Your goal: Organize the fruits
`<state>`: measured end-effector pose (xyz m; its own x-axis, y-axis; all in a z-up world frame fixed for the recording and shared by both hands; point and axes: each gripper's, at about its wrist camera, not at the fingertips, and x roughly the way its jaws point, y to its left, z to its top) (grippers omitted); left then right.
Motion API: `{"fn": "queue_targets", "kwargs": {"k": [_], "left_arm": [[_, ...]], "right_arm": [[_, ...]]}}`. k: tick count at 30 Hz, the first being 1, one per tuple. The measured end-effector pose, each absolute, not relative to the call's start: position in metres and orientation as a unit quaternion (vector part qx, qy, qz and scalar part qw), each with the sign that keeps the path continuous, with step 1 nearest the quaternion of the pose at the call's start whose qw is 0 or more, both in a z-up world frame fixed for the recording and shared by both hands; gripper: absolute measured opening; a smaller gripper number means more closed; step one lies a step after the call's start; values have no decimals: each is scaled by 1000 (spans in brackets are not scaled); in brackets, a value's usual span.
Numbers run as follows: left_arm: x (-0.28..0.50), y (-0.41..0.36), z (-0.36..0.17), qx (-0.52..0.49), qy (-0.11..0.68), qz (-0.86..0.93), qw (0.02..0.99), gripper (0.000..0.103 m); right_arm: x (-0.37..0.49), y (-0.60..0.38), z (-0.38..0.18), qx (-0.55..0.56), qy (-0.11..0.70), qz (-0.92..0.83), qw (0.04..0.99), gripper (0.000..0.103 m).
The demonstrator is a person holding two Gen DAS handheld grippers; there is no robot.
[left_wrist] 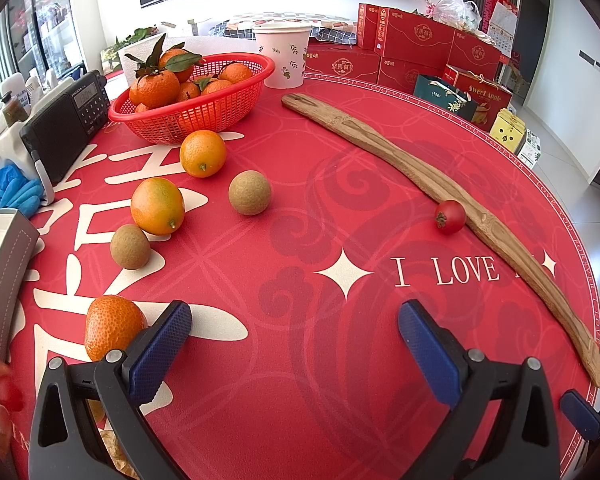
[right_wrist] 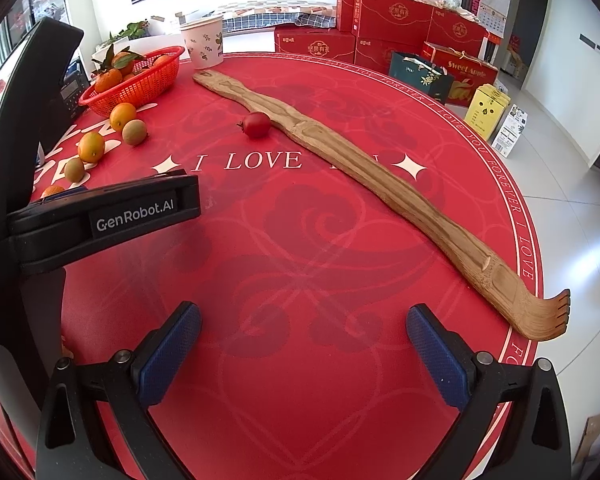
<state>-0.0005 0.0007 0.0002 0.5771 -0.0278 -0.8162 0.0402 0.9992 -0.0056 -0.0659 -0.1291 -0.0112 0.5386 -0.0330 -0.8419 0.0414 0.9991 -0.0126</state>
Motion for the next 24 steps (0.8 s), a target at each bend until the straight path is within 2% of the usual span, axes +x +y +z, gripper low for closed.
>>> {"fn": "queue_targets", "kwargs": {"k": [24], "left_arm": [[0, 1, 0, 7, 459, -19, 888, 103]], "right_arm": [[-66, -126, -12, 5, 482, -21, 876, 103]]}}
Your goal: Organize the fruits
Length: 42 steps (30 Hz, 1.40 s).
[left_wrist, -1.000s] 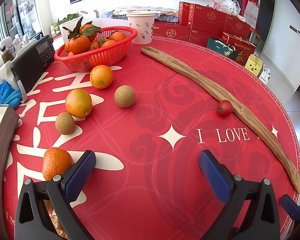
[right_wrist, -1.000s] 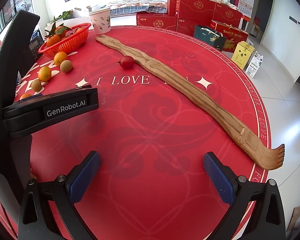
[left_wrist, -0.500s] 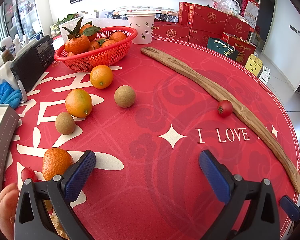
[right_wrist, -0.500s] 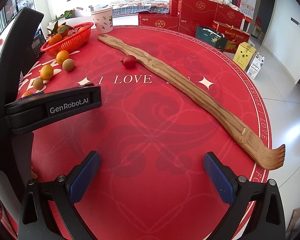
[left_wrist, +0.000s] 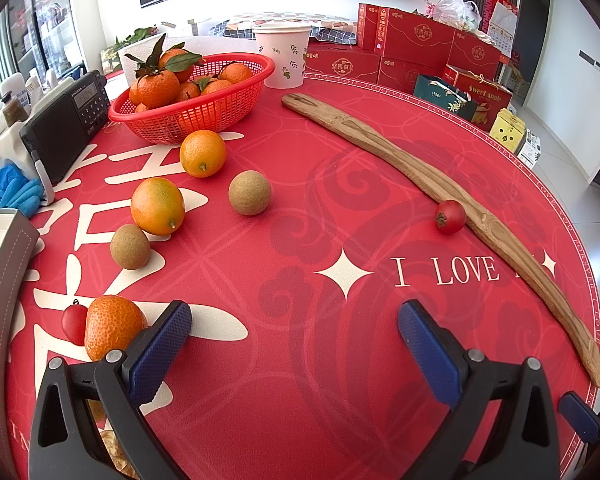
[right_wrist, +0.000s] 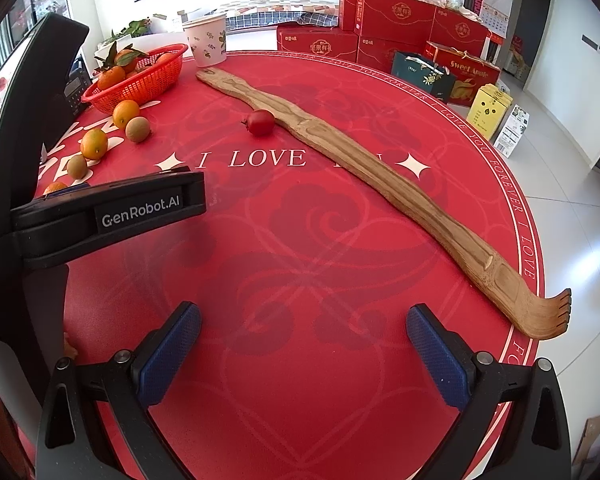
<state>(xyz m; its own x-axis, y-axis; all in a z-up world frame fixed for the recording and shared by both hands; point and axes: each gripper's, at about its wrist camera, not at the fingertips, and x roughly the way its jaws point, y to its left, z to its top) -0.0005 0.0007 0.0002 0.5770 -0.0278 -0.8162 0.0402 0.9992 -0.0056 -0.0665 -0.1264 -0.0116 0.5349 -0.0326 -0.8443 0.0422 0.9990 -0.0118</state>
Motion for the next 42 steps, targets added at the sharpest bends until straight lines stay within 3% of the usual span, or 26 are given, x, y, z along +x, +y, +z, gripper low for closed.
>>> {"fn": "queue_targets", "kwargs": {"k": [29, 37, 42], "left_arm": [[1, 1, 2, 10, 463, -32, 886, 103], [-53, 32, 45, 20, 389, -68, 918, 103], [-95, 82, 51, 26, 383, -69, 921, 103]], "right_arm": [[-70, -128, -12, 2, 472, -17, 881, 103], [-72, -128, -11, 1, 465, -14, 885, 103], [-74, -127, -12, -2, 457, -9, 890, 103]]}}
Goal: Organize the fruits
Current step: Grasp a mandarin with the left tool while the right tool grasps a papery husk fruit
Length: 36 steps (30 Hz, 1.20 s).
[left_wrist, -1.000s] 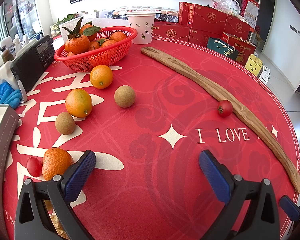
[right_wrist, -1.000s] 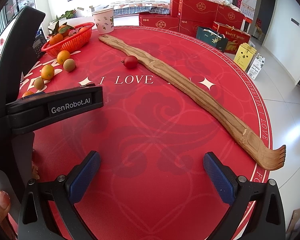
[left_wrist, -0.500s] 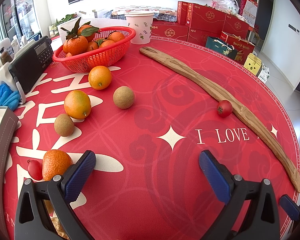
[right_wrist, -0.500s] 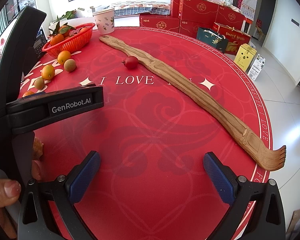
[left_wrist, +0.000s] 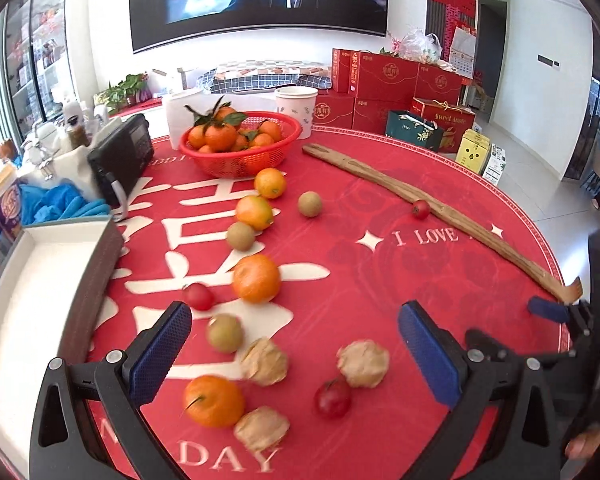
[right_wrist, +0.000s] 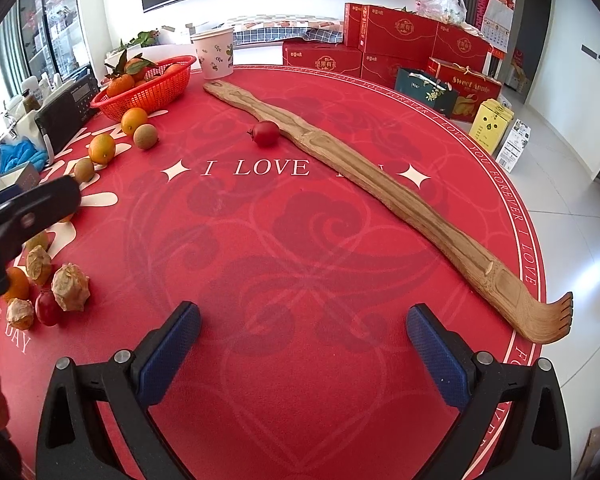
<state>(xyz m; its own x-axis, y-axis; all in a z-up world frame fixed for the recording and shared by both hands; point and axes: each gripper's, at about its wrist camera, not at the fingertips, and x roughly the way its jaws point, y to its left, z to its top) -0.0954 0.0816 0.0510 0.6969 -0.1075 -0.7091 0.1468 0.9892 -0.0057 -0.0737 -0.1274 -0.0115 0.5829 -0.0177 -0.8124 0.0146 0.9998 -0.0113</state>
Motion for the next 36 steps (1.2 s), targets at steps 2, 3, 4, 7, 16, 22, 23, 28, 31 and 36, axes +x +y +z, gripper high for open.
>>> {"fn": "queue_targets", "kwargs": {"k": [2, 3, 4, 7, 16, 22, 23, 28, 31, 36], "left_arm": [[-108, 98, 46, 23, 394, -60, 917, 103], [-112, 105, 43, 20, 400, -52, 915, 103], [-117, 110, 39, 17, 405, -46, 913, 103], [-123, 118, 28, 15, 414, -30, 910, 103], [-126, 137, 12, -1, 439, -15, 898, 103], [-132, 144, 18, -7, 432, -14, 902, 103], [-134, 147, 20, -6, 428, -10, 904, 103], [-134, 156, 19, -8, 426, 0, 905, 103], [-129, 153, 19, -12, 426, -6, 905, 103], [-114, 131, 17, 5, 421, -24, 907, 103]], "right_arm": [[-73, -128, -10, 0, 465, -7, 885, 103], [-73, -130, -9, 8, 466, -7, 885, 103], [-75, -131, -7, 23, 464, 4, 886, 103], [-81, -126, 5, 46, 438, 57, 896, 103], [-89, -79, 1, -22, 444, 128, 887, 103], [-87, -63, -10, -61, 462, 123, 876, 103], [-87, -61, -11, -69, 462, 120, 876, 103], [-86, -61, -11, -70, 462, 119, 876, 103], [-85, -60, -11, -70, 461, 117, 877, 103], [-82, -55, -11, -70, 459, 116, 878, 103]]}}
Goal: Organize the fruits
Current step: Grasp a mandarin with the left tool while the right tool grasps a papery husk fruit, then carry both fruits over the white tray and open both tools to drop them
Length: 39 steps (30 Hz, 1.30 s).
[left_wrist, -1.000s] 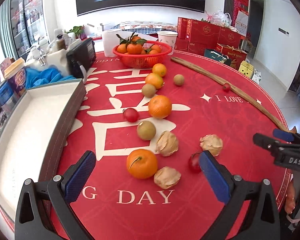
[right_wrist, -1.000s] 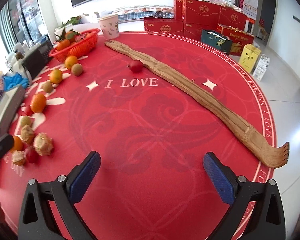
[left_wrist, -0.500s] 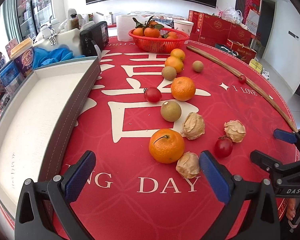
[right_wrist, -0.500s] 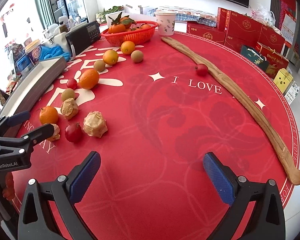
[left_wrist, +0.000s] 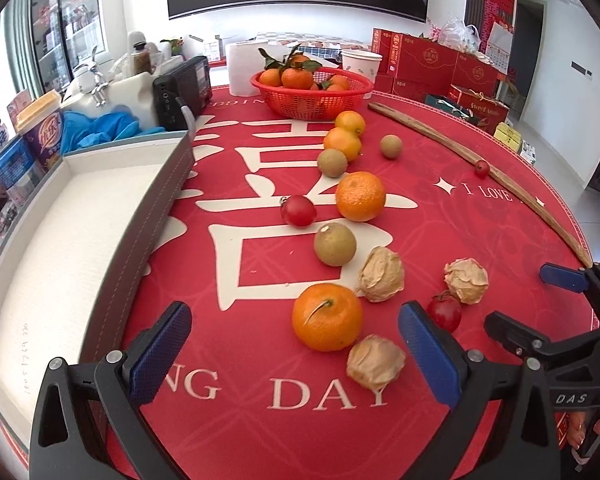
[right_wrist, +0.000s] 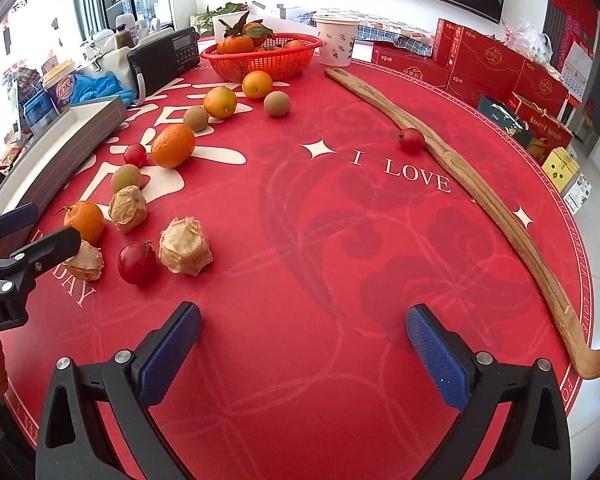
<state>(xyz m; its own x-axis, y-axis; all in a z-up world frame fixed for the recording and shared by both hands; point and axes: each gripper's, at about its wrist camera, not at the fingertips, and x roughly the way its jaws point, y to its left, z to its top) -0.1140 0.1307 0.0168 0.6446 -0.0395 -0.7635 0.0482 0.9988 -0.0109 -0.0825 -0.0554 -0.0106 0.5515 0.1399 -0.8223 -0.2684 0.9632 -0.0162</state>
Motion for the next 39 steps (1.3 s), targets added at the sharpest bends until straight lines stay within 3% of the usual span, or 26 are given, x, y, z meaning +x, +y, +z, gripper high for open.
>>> {"fn": "queue_targets", "kwargs": {"k": [17, 19, 20, 21, 22, 23, 24, 39], "left_arm": [[-93, 142, 0, -11, 471, -12, 882, 102], [-94, 146, 4, -26, 462, -15, 886, 93], [-94, 146, 6, -27, 459, -18, 888, 81], [-95, 144, 7, -25, 455, -23, 890, 67], [-96, 141, 8, -19, 453, -27, 891, 60], [-97, 138, 9, -12, 451, -31, 892, 44], [-97, 136, 10, -8, 449, -35, 893, 39], [-97, 172, 65, -57, 335, -15, 940, 39]], "right_arm": [[-72, -4, -9, -127, 436, 158, 877, 100], [-69, -1, -8, -121, 438, 171, 874, 90], [-68, -1, -8, -111, 441, 183, 871, 84], [-68, 0, -6, -107, 439, 189, 872, 72], [-68, 1, -5, -110, 434, 191, 874, 54], [-67, 2, -4, -107, 433, 194, 874, 44], [-66, 1, -4, -104, 432, 191, 875, 28], [-64, -66, 10, 71, 414, 181, 889, 27]]}}
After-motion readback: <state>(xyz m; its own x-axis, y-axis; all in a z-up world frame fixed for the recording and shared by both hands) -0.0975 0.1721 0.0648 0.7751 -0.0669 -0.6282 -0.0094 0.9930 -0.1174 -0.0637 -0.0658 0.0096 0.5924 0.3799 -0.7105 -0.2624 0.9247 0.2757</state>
